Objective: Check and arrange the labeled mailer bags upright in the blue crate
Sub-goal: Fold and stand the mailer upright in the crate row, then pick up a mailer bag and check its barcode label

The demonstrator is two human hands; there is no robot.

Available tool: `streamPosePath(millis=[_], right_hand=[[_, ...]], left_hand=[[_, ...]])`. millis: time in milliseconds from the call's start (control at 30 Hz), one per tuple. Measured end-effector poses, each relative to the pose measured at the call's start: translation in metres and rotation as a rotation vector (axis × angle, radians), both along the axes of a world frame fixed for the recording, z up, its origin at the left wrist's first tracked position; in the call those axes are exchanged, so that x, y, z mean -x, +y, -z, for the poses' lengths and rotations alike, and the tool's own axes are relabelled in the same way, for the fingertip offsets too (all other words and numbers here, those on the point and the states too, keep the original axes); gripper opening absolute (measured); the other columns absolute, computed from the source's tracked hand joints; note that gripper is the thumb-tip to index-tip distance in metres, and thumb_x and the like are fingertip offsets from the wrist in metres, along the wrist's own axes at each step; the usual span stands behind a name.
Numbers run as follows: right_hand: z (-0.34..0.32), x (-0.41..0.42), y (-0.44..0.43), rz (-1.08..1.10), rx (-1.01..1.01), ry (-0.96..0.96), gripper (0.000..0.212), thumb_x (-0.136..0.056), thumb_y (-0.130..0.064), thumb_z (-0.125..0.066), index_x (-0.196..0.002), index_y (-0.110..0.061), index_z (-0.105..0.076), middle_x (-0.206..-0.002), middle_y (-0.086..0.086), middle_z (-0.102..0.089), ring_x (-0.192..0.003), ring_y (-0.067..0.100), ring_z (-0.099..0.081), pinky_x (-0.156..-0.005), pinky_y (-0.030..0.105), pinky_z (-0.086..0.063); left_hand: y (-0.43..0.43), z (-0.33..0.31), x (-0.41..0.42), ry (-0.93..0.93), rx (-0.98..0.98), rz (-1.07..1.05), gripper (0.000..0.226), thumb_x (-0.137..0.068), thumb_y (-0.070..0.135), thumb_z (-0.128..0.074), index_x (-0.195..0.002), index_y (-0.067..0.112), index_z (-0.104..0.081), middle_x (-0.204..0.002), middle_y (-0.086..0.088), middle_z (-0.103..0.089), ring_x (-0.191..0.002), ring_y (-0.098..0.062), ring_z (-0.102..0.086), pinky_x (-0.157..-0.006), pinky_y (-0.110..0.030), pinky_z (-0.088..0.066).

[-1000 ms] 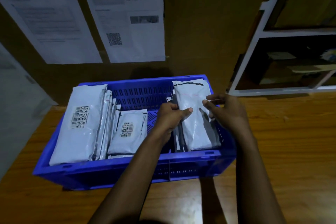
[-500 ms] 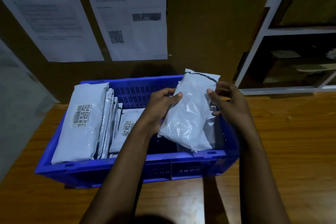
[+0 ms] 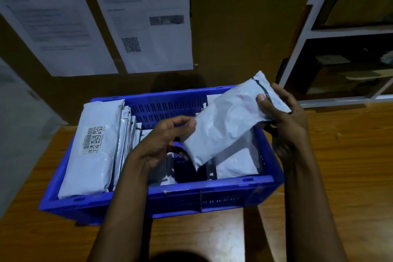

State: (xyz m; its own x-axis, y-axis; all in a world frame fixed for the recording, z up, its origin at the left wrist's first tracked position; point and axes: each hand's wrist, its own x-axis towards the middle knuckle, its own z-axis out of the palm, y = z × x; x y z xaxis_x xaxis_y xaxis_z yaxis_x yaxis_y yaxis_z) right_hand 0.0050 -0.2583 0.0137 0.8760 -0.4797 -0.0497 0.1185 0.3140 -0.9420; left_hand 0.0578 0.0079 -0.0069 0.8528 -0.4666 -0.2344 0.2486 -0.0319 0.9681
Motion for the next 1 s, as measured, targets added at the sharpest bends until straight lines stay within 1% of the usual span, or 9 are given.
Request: streamPosePath(millis=[167, 300, 433, 533, 633, 733, 833, 900, 1000], right_hand=[[0.002, 0.003, -0.007, -0.087, -0.027, 0.004, 0.062, -0.08, -0.01, -0.082, -0.137, -0.023, -0.063, -0.123, 0.002, -0.074, -0.094, 0.021, -0.077, -0.058, 0.03, -0.06], [0.007, 0.002, -0.011, -0.145, 0.028, 0.063, 0.062, -0.077, -0.003, -0.081, -0.135, -0.019, -0.063, -0.11, 0.005, -0.079, -0.096, 0.025, -0.077, -0.063, 0.032, -0.061], [0.005, 0.004, -0.01, -0.131, 0.066, 0.112, 0.057, -0.078, -0.002, -0.083, -0.129, -0.017, -0.062, -0.089, 0.001, -0.08, -0.079, 0.017, -0.078, -0.055, 0.027, -0.057], [0.005, 0.004, -0.01, -0.128, 0.097, 0.136, 0.055, -0.074, -0.005, -0.087, -0.122, -0.015, -0.062, -0.087, 0.003, -0.08, -0.077, 0.017, -0.078, -0.053, 0.026, -0.055], [0.005, 0.003, -0.009, -0.117, 0.154, 0.165, 0.053, -0.07, -0.015, -0.09, -0.115, -0.016, -0.063, -0.085, -0.001, -0.08, -0.077, 0.014, -0.077, -0.052, 0.025, -0.055], [0.005, 0.003, -0.011, -0.154, 0.229, 0.205, 0.057, -0.066, -0.026, -0.09, -0.116, -0.023, -0.064, -0.089, -0.001, -0.081, -0.083, 0.015, -0.078, -0.067, 0.035, -0.059], [0.006, 0.006, -0.014, -0.235, 0.245, 0.185, 0.065, -0.064, -0.013, -0.089, -0.123, -0.025, -0.062, -0.089, 0.003, -0.079, -0.08, 0.013, -0.078, -0.057, 0.025, -0.058], [0.008, 0.006, -0.017, -0.237, 0.269, 0.17, 0.074, -0.059, -0.011, -0.089, -0.127, -0.024, -0.062, -0.096, 0.006, -0.078, -0.085, 0.015, -0.078, -0.06, 0.024, -0.06], [0.014, 0.004, -0.022, -0.195, 0.288, 0.141, 0.077, -0.062, -0.008, -0.091, -0.131, -0.021, -0.062, -0.104, 0.011, -0.078, -0.097, 0.023, -0.077, -0.081, 0.041, -0.063]], left_hand=[[-0.002, 0.004, -0.008, 0.036, 0.129, -0.285, 0.049, -0.071, 0.016, -0.086, -0.117, 0.011, -0.07, -0.105, -0.007, -0.076, -0.086, -0.022, -0.071, -0.068, -0.035, -0.06], [-0.003, 0.003, -0.017, 0.073, 0.332, -0.569, 0.034, -0.075, 0.012, -0.08, -0.107, 0.014, -0.069, -0.095, -0.005, -0.077, -0.073, -0.016, -0.072, -0.057, -0.025, -0.057], [-0.001, 0.006, -0.019, -0.004, 0.3, -0.691, 0.025, -0.074, 0.012, -0.084, -0.093, 0.019, -0.069, -0.091, -0.006, -0.077, -0.073, -0.02, -0.071, -0.064, -0.031, -0.058], [0.0, 0.007, -0.019, -0.051, 0.303, -0.776, 0.024, -0.077, 0.007, -0.084, -0.087, 0.02, -0.067, -0.09, -0.01, -0.074, -0.082, -0.026, -0.068, -0.079, -0.043, -0.054], [0.0, 0.008, -0.018, -0.108, 0.268, -0.794, 0.024, -0.077, 0.011, -0.086, -0.084, 0.021, -0.065, -0.083, -0.006, -0.068, -0.072, -0.018, -0.061, -0.075, -0.041, -0.05], [0.0, 0.01, -0.019, -0.13, 0.254, -0.815, 0.023, -0.079, 0.016, -0.086, -0.075, 0.023, -0.064, -0.081, -0.005, -0.061, -0.072, -0.017, -0.054, -0.073, -0.041, -0.045], [0.001, 0.009, -0.018, -0.078, 0.269, -0.82, 0.024, -0.079, 0.019, -0.086, -0.07, 0.022, -0.064, -0.086, -0.008, -0.064, -0.083, -0.023, -0.058, -0.074, -0.045, -0.046], [0.003, 0.007, -0.014, -0.027, 0.271, -0.751, 0.022, -0.076, 0.021, -0.086, -0.077, 0.022, -0.064, -0.089, -0.005, -0.07, -0.087, -0.024, -0.064, -0.072, -0.041, -0.052], [0.007, 0.003, -0.008, -0.01, 0.256, -0.543, 0.038, -0.069, 0.015, -0.082, -0.104, 0.019, -0.067, -0.101, 0.001, -0.077, -0.095, -0.021, -0.072, -0.078, -0.043, -0.061]])
